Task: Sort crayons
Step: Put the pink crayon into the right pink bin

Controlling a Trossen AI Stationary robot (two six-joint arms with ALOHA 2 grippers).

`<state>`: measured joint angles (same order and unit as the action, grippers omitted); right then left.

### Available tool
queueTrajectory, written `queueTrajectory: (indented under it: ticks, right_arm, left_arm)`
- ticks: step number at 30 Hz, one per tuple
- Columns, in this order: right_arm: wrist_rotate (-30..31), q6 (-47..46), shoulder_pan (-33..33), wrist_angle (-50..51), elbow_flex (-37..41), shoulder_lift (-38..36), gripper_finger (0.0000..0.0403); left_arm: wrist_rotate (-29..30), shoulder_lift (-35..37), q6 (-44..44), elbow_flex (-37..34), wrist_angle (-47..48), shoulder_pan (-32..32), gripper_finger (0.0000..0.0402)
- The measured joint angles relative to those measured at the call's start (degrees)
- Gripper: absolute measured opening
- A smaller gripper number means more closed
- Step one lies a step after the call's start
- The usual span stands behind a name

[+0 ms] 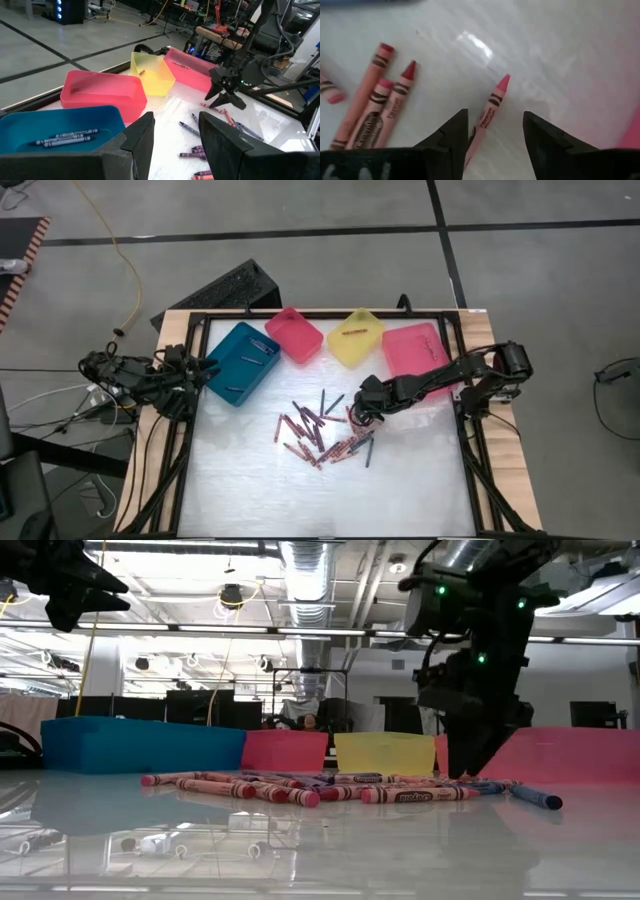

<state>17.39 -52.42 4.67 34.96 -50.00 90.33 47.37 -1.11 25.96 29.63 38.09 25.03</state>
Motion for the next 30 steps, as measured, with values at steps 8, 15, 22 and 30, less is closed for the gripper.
queueTrajectory:
  ticks: [8, 15, 22, 30]
  right_arm:
    - [-3.2, -1.0, -0.1, -1.4, -0.3, 4.9, 0.0169]
    - [-3.7, -2.6, 0.2, -1.3, -0.2, 4.7, 0.0100]
    - [-3.7, -2.6, 0.2, -1.1, -0.1, 4.3, 0.0026]
    - [-4.0, 0.5, 0.2, -0.1, -2.3, 4.4, 0.0007]
  left_arm:
    - [0.0, 0.0, 0.0, 0.0, 0.0, 0.0, 0.0145]
    - [0.0, 0.0, 0.0, 0.0, 0.0, 0.0, 0.0145]
    - [0.0, 0.0, 0.0, 0.0, 0.0, 0.0, 0.0145]
    - [0.0, 0.0, 0.0, 0.0, 0.0, 0.0, 0.0145]
